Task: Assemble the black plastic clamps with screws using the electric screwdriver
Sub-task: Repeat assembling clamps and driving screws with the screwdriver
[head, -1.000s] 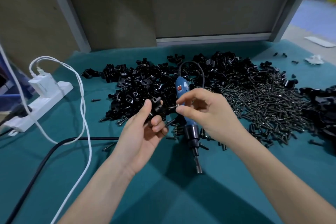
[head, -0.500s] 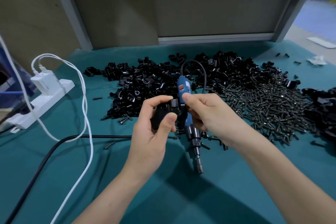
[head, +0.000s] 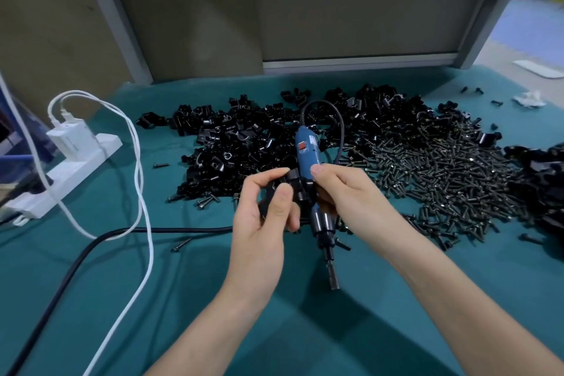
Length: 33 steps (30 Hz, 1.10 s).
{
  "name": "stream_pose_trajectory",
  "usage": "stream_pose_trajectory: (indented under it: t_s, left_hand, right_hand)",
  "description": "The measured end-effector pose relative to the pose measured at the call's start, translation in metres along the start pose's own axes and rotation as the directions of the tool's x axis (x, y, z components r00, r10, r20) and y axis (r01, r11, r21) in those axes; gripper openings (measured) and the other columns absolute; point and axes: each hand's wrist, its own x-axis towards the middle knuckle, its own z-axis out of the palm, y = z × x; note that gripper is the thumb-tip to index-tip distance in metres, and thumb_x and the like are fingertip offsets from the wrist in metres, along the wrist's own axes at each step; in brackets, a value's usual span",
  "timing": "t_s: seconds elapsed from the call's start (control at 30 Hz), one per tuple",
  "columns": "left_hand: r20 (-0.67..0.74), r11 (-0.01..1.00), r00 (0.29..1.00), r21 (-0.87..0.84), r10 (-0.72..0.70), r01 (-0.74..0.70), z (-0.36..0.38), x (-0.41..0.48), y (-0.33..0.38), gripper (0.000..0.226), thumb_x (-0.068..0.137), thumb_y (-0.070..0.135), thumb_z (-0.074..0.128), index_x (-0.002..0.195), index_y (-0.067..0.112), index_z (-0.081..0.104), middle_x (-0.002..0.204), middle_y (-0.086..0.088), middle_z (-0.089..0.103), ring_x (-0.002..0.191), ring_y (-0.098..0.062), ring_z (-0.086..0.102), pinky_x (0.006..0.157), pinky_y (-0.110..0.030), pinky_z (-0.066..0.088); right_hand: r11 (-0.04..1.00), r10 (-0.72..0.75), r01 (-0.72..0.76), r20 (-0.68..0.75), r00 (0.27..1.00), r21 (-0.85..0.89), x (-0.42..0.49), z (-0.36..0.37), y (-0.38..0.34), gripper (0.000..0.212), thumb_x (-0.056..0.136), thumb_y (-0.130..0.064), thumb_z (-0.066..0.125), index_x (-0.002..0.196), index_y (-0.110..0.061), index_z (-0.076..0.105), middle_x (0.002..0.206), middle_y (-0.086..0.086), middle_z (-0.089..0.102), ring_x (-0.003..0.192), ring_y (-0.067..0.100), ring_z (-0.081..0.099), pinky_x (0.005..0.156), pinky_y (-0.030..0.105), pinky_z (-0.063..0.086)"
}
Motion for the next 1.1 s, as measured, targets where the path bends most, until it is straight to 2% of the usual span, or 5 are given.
stream_pose_trajectory:
  t_s: [0.23,0.43,0.7,0.9,1.1]
  left_hand:
    - [0.287,0.914,0.935,-0.282,-0.209,0.292,0.03,0.009,-0.015,0.021,0.091,0.022,0.053,0.111,0.018,0.056,0.061,0.004,0.052,0.057,-0.009,0.046,0.059,-0.02,0.041]
    - [0.715,0.403,0.656,0.541,0.242,-0.738,0.059,0.003,-0.04,0.054,0.078,0.007,0.058,0.123,0.036,0.046,0.105,0.015,0.061,0.086,-0.019,0.056,0.074,-0.039,0.051]
    - [0.592,0.772,0.806,0.514,-0.004,-0.374,0.098,-0.029,-0.047,0.037,0.092,0.039,0.051,0.121,0.053,0.032,0.129,0.03,0.049,0.128,0.007,0.039,0.104,-0.02,0.032]
    - [0.385,0.775,0.92,0.556,0.08,-0.3,0.048,-0.024,-0.044,0.035,0.085,0.042,0.05,0.117,0.054,0.047,0.122,0.031,0.056,0.11,0.013,0.051,0.082,-0.014,0.045]
    - [0.147,0.774,0.982,0.607,0.115,-0.182,0.003,0.006,-0.065,0.057,0.094,0.002,0.056,0.114,0.055,0.05,0.117,0.03,0.057,0.108,0.007,0.053,0.092,-0.035,0.042]
  right_hand:
    - [0.936,-0.012,0.035,-0.066,0.998,0.351,-0.028,-0.031,0.022,0.016,0.086,-0.031,0.065,0.098,-0.022,0.064,0.096,0.009,0.067,0.081,0.02,0.066,0.074,0.039,0.056]
    - [0.857,0.194,-0.108,-0.121,0.973,0.505,-0.069,-0.067,0.037,0.057,0.072,-0.057,0.059,0.113,-0.017,0.063,0.086,0.008,0.067,0.079,0.018,0.065,0.064,0.031,0.056]
    - [0.776,0.328,-0.057,-0.324,0.887,0.629,-0.112,-0.118,0.053,0.024,0.085,-0.021,0.063,0.107,-0.011,0.062,0.089,0.011,0.068,0.06,0.02,0.063,0.051,0.025,0.051]
    - [0.98,-0.085,-0.172,-0.994,0.063,-0.094,-0.152,-0.21,0.095,0.017,0.094,-0.023,0.06,0.109,-0.014,0.057,0.089,-0.01,0.062,0.082,-0.001,0.058,0.08,0.036,0.048]
    - [0.723,0.139,-0.677,-0.932,0.334,-0.135,-0.148,-0.221,0.143,0.052,0.102,-0.04,0.04,0.146,-0.012,0.04,0.162,0.01,0.011,0.149,0.028,0.005,0.119,0.043,0.008]
